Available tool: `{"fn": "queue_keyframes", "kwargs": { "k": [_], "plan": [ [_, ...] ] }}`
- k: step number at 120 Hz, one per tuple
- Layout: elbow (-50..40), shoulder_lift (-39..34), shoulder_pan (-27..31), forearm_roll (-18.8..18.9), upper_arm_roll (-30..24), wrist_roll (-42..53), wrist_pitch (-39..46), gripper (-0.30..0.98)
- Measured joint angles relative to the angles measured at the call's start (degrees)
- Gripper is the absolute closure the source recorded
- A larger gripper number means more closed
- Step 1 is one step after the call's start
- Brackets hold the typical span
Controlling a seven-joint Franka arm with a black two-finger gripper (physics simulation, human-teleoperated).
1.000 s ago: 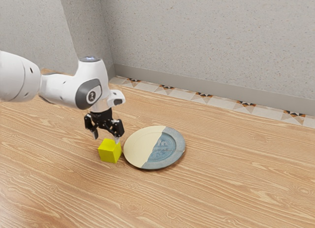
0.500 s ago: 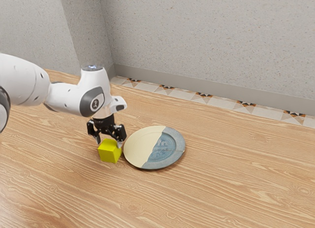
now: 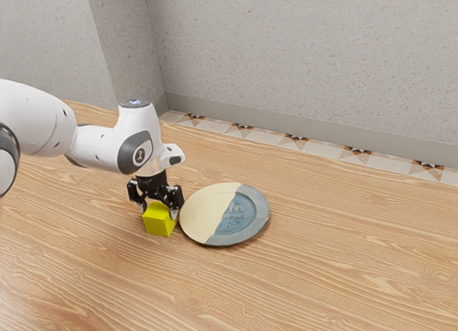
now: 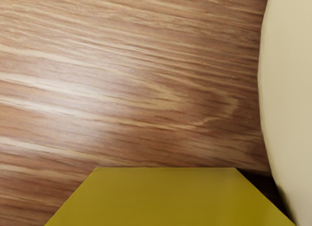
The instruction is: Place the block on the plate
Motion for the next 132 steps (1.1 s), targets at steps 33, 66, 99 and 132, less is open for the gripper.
{"fn": "queue_keyframes", "kwargs": {
  "k": [33,66,99,132],
  "plan": [
    [0.0,0.1,-0.1,-0.1,0.0,-0.1,0.2,0.22],
    [0.0,-0.1,-0.2,0.0,0.0,-0.3,0.2,0.25],
    [0.1,-1.0,-0.4,0.3,0.0,-0.7,0.2,0.27],
    [-0.2,-3.4,-0.8,0.9,0.2,-1.1,-0.8,0.28]
  ]
}}
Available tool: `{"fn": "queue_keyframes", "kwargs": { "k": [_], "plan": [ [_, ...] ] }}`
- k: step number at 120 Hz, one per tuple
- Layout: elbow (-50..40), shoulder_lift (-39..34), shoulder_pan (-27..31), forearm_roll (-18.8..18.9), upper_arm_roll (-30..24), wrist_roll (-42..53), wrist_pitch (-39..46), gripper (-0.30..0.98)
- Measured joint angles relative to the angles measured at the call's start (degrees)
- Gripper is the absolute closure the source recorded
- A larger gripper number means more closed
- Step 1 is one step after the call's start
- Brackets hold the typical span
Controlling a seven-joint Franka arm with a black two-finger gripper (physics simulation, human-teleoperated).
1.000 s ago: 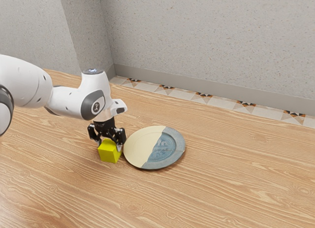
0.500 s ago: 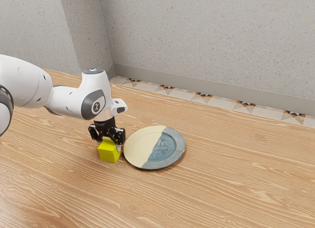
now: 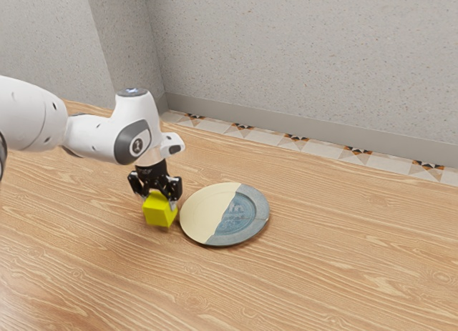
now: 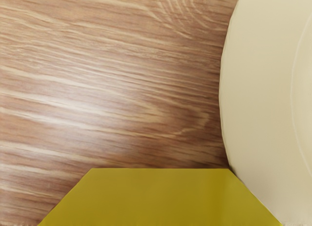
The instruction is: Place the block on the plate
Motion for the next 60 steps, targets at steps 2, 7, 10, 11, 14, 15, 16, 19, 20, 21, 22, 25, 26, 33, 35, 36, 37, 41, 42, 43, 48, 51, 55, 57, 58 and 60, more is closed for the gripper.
{"fn": "queue_keyframes", "kwargs": {
  "k": [2,7,10,11,14,15,16,19,20,21,22,25,26,33,35,36,37,41,42,43,48,51,55,57,58,60],
  "plan": [
    [0.0,-0.2,0.0,0.0,0.0,0.0,-0.1,0.28],
    [0.0,-0.8,0.0,0.2,0.0,-0.1,-0.5,0.28],
    [-0.1,-1.2,0.0,0.3,0.0,-0.1,-0.7,0.28],
    [-0.1,-1.3,0.0,0.3,0.0,-0.1,-0.8,0.28],
    [-0.1,-1.6,0.0,0.5,0.0,-0.2,-1.0,0.28],
    [-0.1,-1.8,-0.1,0.6,0.0,-0.2,-1.1,0.28],
    [-0.1,-1.9,-0.1,0.6,0.0,-0.2,-1.1,0.28],
    [0.0,-2.2,-0.1,0.9,0.0,-0.3,-1.4,0.28],
    [0.0,-2.3,-0.2,0.9,0.0,-0.3,-1.5,0.28],
    [0.0,-2.4,-0.2,1.0,0.0,-0.3,-1.6,0.28],
    [0.0,-2.5,-0.2,1.1,0.0,-0.4,-1.6,0.28],
    [0.1,-2.7,-0.2,1.4,0.0,-0.4,-1.9,0.28],
    [0.1,-2.7,-0.3,1.5,0.0,-0.5,-2.0,0.28],
    [0.3,-2.9,-0.7,2.1,0.0,-0.7,-2.4,0.28],
    [0.3,-2.9,-0.9,2.2,0.0,-0.7,-2.5,0.28],
    [0.4,-2.9,-0.9,2.3,0.0,-0.8,-2.6,0.28],
    [0.5,-2.8,-1.0,2.3,0.0,-0.8,-2.6,0.28],
    [0.8,-2.7,-1.5,2.5,0.0,-0.9,-2.8,0.28],
    [0.8,-2.7,-1.6,2.5,0.0,-0.9,-2.8,0.28],
    [0.9,-2.6,-1.8,2.6,0.0,-1.0,-2.8,0.28],
    [1.1,-2.5,-2.5,2.8,-0.1,-1.1,-3.0,0.28],
    [1.3,-2.4,-2.9,2.9,-0.1,-1.2,-3.1,0.28],
    [1.7,-2.4,-3.5,3.0,-0.1,-1.4,-3.2,0.28],
    [1.9,-2.3,-3.8,3.0,-0.1,-1.5,-3.2,0.28],
    [2.0,-2.2,-4.0,3.1,-0.1,-1.5,-3.2,0.28],
    [2.3,-2.2,-4.4,3.1,-0.2,-1.6,-3.3,0.28]
  ]
}}
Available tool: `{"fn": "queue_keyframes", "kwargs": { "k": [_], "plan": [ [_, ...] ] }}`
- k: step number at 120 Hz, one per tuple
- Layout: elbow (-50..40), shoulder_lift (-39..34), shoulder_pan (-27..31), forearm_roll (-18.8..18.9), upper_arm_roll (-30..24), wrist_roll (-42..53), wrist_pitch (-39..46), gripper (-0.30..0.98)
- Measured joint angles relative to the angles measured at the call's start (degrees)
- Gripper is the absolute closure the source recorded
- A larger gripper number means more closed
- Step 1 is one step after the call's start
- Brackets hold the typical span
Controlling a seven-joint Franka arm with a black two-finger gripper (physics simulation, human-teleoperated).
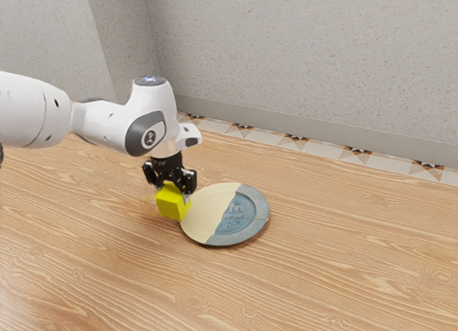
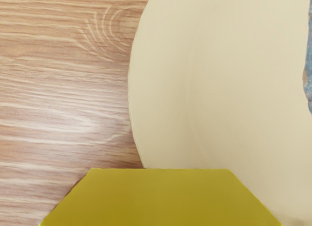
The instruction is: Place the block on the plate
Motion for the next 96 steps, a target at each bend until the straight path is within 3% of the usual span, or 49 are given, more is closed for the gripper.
{"fn": "queue_keyframes", "kwargs": {
  "k": [80,96],
  "plan": [
    [10.2,9.9,-8.7,-0.1,-0.9,-2.4,-0.4,0.28],
    [10.5,10.1,-8.7,-0.1,-0.9,-2.4,-0.4,0.16]
  ]
}}
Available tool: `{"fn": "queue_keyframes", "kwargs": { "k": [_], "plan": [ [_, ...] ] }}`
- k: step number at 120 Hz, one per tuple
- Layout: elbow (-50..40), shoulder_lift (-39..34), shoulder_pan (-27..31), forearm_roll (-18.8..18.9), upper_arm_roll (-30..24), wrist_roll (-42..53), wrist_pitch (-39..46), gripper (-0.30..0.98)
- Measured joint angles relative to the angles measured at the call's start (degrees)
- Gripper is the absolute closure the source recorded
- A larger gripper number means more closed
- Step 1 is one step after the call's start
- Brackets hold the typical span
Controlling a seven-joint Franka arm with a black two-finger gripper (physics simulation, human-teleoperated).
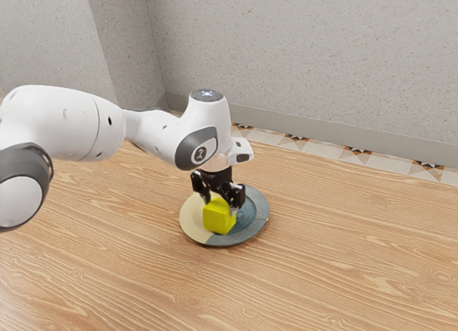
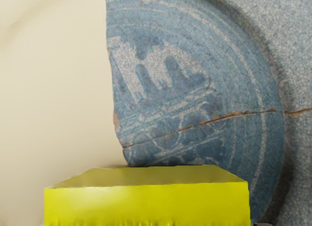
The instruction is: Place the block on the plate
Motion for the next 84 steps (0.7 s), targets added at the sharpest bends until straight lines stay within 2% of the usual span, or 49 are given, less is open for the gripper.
{"fn": "queue_keyframes", "kwargs": {
  "k": [32,84],
  "plan": [
    [0.1,-0.3,0.1,0.2,0.1,0.2,-0.7,0.05],
    [1.2,-3.4,0.2,2.2,0.0,0.7,-4.3,0.01]
  ]
}}
